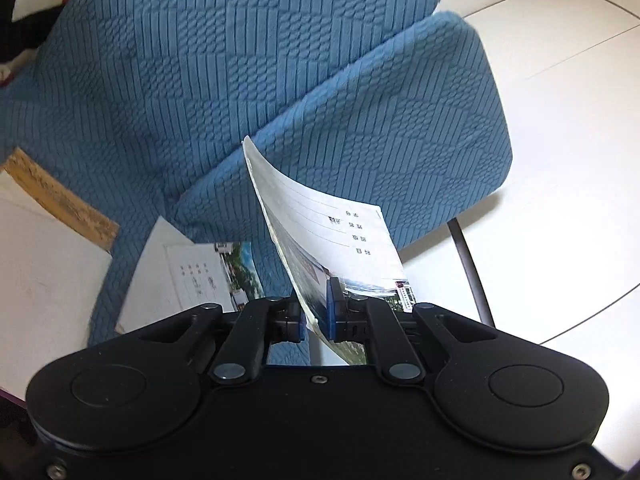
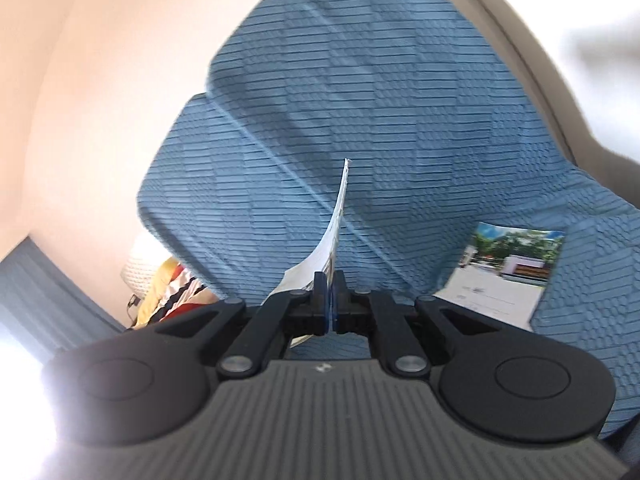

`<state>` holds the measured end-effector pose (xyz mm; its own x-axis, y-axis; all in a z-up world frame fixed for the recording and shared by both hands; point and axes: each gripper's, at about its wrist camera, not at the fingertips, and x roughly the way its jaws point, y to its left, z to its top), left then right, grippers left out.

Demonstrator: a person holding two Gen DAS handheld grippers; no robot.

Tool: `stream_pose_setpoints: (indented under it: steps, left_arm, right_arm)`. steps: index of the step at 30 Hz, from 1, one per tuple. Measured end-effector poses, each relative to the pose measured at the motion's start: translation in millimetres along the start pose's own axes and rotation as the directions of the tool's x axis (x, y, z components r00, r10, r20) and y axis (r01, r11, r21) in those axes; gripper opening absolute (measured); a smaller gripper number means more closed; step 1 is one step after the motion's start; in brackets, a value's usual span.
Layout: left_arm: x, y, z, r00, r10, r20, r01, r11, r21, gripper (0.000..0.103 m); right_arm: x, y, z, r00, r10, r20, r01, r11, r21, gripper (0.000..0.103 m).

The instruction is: Organize objects

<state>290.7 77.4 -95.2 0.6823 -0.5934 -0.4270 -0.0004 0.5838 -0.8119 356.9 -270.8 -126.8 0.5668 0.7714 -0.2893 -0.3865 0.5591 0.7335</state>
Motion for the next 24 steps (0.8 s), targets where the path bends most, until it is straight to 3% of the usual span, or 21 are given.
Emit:
stream_pose_setpoints:
  steps: [11,24]
  left_arm:
    - [-55,48,18,0.998,0.051,0.037,-0.051,0.999,-0.002,0.009]
    - [-72,124,22,0.989,0.146,-0.001,-0.146,0.988,-0.046,0.009]
  right_arm:
    - [24,48,-46,0.996,0.02,-0.083,-0.028,0.995,-0.094,0.005]
    - [68,57,-105,0.98,-0.044,-0.193,0.018,0.991,-0.131,0.005]
